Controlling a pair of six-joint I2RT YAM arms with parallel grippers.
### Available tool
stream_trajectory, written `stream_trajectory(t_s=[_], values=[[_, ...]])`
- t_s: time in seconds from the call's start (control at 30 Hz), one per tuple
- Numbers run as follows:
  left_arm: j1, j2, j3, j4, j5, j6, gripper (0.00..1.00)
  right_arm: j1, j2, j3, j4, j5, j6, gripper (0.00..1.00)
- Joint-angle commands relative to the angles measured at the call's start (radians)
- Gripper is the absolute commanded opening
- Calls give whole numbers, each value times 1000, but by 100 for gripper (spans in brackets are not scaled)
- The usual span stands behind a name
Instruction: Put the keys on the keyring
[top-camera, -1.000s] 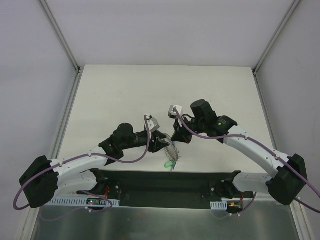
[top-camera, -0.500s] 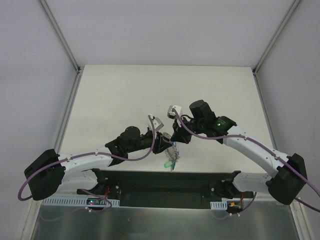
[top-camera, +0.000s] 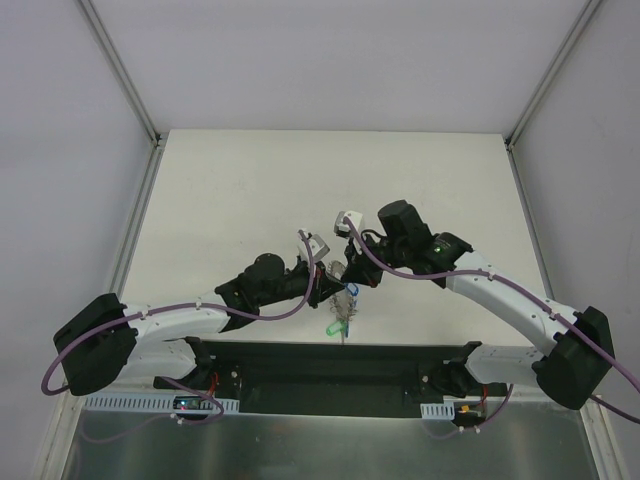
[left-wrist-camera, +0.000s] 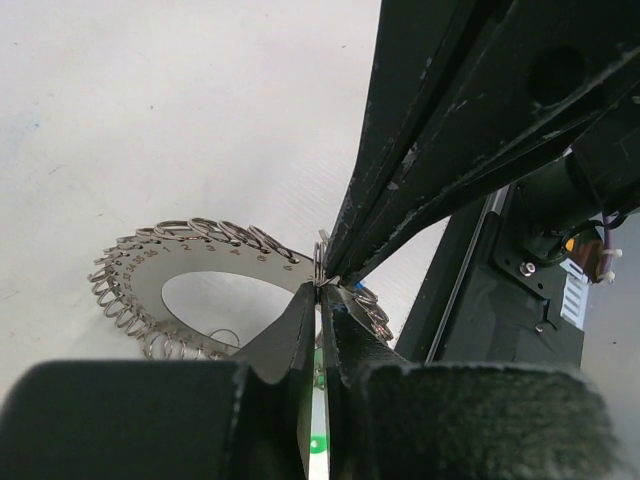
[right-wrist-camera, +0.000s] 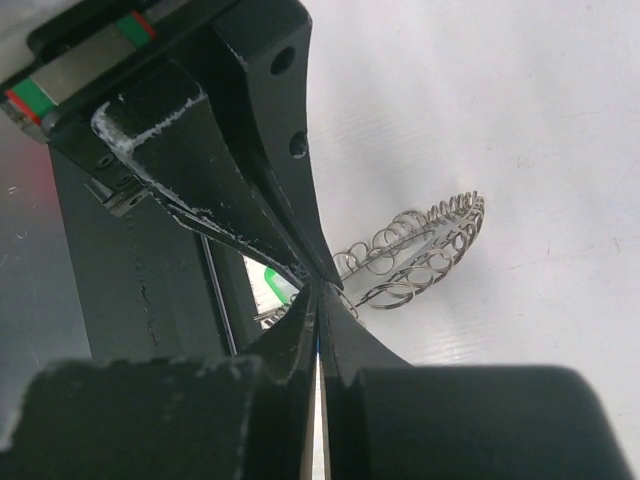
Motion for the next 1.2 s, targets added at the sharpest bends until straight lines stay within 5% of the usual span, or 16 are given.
stream_trajectory(t_s=[0.0,0.53,0.97,1.1,1.17], values=[[-8,-20,29,59,-26,4,0,16,-10,41,2,23,11,1],[-9,-145,-20,-7,-75,73,0,1,-99,-36,0,262,85,1],[-9,-205,-75,-16,-72,90,0,-5,-105,-64,52,195,111,1],[-8,-208,-60,-21,-55,99,16,9,-85,-16,28,179,64,1],[-9,-207,-47,-36,-48,112,16,16,-70,11,11,170,51,1]])
